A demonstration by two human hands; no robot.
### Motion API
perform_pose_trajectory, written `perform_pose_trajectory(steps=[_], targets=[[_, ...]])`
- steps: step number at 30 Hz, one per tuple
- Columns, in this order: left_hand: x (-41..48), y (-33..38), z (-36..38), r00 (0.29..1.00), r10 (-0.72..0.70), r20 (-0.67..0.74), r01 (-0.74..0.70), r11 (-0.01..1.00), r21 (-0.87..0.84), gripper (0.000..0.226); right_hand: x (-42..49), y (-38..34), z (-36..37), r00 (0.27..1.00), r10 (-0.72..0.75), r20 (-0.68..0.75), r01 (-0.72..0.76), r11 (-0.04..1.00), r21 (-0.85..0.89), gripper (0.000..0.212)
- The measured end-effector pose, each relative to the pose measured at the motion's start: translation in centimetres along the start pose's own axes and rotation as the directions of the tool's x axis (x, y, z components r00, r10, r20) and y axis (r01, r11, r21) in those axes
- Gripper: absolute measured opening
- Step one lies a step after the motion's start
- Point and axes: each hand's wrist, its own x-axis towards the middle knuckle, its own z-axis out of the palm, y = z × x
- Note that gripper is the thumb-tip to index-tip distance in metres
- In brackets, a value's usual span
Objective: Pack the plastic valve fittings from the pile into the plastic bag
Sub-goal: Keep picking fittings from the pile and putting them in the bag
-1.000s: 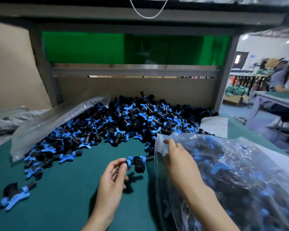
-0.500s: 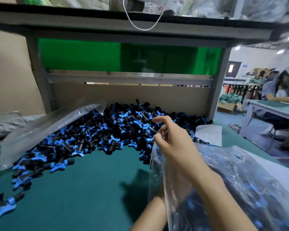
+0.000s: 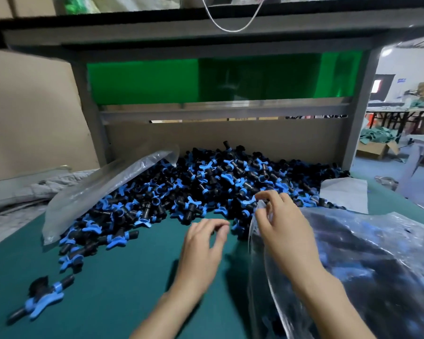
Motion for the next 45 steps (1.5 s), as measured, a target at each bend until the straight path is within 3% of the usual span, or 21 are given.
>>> perform_pose_trajectory(steps=[3, 7, 14, 17, 20, 22, 25, 30, 37, 45], targets=[[1.0, -5.1, -2.8, 0.952, -0.303, -0.039, 0.306, 0.947, 0.103, 0.016, -0.7, 0.9, 1.0, 0.998, 0.019, 0.060, -0.004, 0.969, -0.246, 0.025], [4.2, -9.1, -3.9, 0.904, -0.428, 0.003, 0.413, 0.874, 0.256, 0.036, -1.2, 1.9, 1.7, 0.998, -0.043, 0.037, 0.054, 0.929, -0.366, 0.022], [8.6, -10.8, -2.9, 0.873, -0.474, 0.117, 0.381, 0.811, 0.443, 0.047, -1.0, 2.5, 2.5, 0.996, -0.076, -0.054, 0.052, 0.935, -0.351, 0.012], [8.9, -10.8, -2.9, 0.873, -0.486, 0.053, 0.406, 0.782, 0.473, 0.034, -1.0, 2.6, 2.7, 0.992, -0.088, -0.090, 0.050, 0.932, -0.359, 0.008], [7.8, -10.2, -3.5, 0.913, -0.408, -0.003, 0.353, 0.788, 0.505, 0.025, -1.1, 2.6, 2.8, 0.991, -0.090, -0.095, 0.050, 0.932, -0.358, 0.007], [6.4, -9.5, -4.1, 0.936, -0.348, -0.059, 0.340, 0.845, 0.413, 0.022, -1.2, 2.6, 2.7, 0.990, -0.100, -0.103, 0.060, 0.939, -0.339, 0.006], [3.2, -7.3, -4.4, 0.900, -0.414, -0.134, 0.421, 0.906, 0.033, 0.012, -1.4, 2.5, 2.6, 0.976, -0.173, -0.133, 0.133, 0.956, -0.262, 0.013], [-2.5, -3.2, -2.6, 0.857, -0.512, -0.059, 0.443, 0.790, -0.424, 0.017, -2.3, 1.9, 3.4, 0.934, -0.337, -0.115, 0.327, 0.940, -0.097, 0.034], [-4.2, -1.6, -2.0, 0.891, -0.449, 0.072, 0.427, 0.770, -0.474, 0.013, -2.7, 2.3, 4.2, 0.934, -0.348, 0.082, 0.356, 0.926, -0.127, 0.031], [-4.8, -1.2, -2.1, 0.914, -0.399, 0.071, 0.389, 0.815, -0.429, 0.024, -2.6, 2.7, 4.2, 0.943, -0.275, 0.190, 0.299, 0.947, -0.115, 0.024]])
